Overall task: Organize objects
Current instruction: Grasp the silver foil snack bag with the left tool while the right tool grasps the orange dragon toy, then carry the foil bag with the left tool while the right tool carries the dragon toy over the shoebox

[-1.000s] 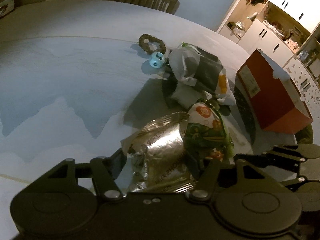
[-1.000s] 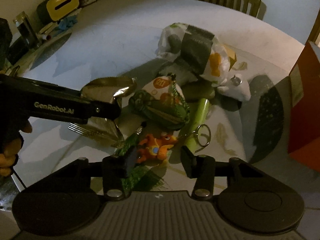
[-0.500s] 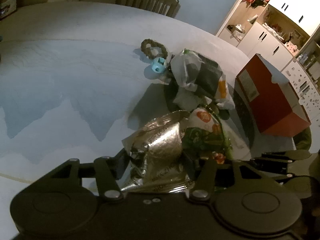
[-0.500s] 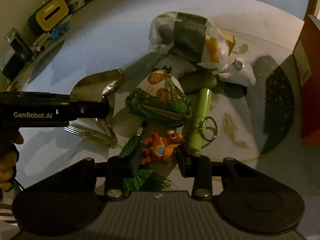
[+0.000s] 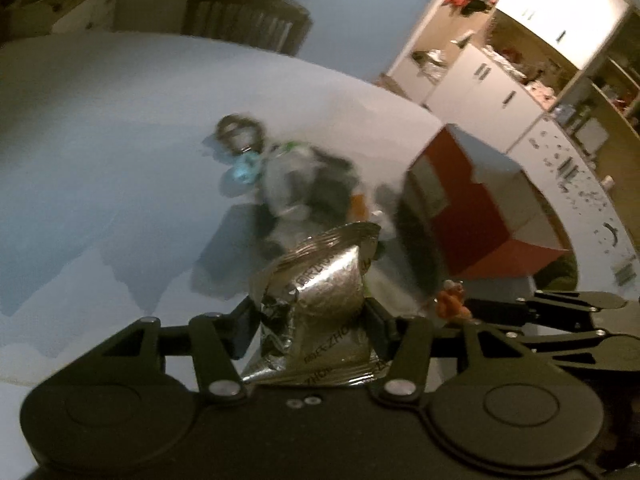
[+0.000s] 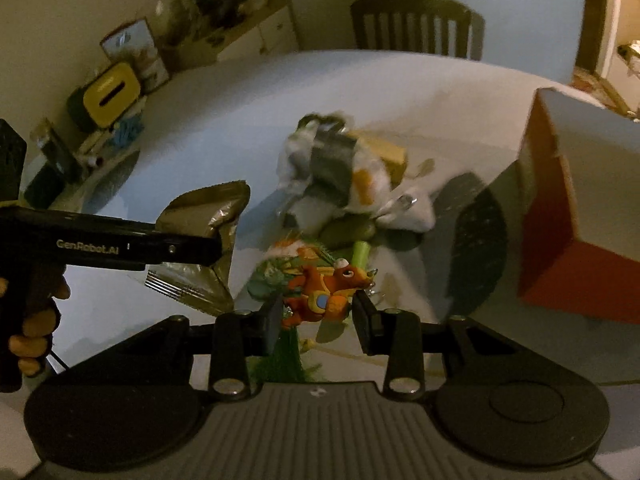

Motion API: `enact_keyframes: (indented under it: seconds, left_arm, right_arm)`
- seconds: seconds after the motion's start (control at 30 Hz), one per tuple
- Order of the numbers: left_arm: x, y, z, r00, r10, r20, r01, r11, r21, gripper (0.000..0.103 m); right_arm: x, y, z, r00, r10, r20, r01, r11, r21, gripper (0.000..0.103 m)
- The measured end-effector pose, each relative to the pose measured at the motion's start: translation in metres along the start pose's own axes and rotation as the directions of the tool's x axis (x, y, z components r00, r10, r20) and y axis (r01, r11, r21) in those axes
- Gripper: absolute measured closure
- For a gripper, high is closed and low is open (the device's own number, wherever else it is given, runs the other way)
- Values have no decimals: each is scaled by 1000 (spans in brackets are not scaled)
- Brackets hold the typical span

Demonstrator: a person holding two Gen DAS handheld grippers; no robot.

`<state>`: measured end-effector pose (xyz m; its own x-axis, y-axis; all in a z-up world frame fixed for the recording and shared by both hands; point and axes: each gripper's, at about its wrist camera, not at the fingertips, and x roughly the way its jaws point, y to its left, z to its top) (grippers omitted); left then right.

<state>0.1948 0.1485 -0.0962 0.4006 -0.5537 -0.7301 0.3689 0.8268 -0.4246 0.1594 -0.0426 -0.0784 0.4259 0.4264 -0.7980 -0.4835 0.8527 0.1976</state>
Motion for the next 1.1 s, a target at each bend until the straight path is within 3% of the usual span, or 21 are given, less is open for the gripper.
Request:
enact_keyframes:
  seconds: [0.2, 0.43, 0.53, 0.7, 0.9, 1.1]
  left_arm:
    - [-4, -36, 17, 999, -43, 17, 42, 996, 76, 48]
    - [4, -72, 18, 999, -32, 30, 30, 997, 76, 48]
    - [8, -88, 16, 999, -23, 31, 21, 996, 83, 48]
    - [18, -108, 9, 1000, -9, 29, 8, 998, 57, 48]
    - [32, -119, -1, 1000, 18, 1, -18, 999, 43, 48]
    - [42, -119, -6, 999, 32, -25, -31, 999, 31, 48]
  right_arm:
    - [-33, -20, 3, 998, -12, 68, 10, 1000, 29, 67]
    - [-58, -53, -4, 994, -4, 110, 3, 1000, 14, 66]
    - [-59, -63, -9, 996, -9, 87, 15, 997, -69, 66]
    - [-30, -93, -41, 999, -9, -49, 3, 994, -110, 66]
    - [7, -140, -60, 988, -94, -122, 90, 995, -43, 66]
    - [23, -149, -73, 984, -126, -123, 124, 992, -20, 65]
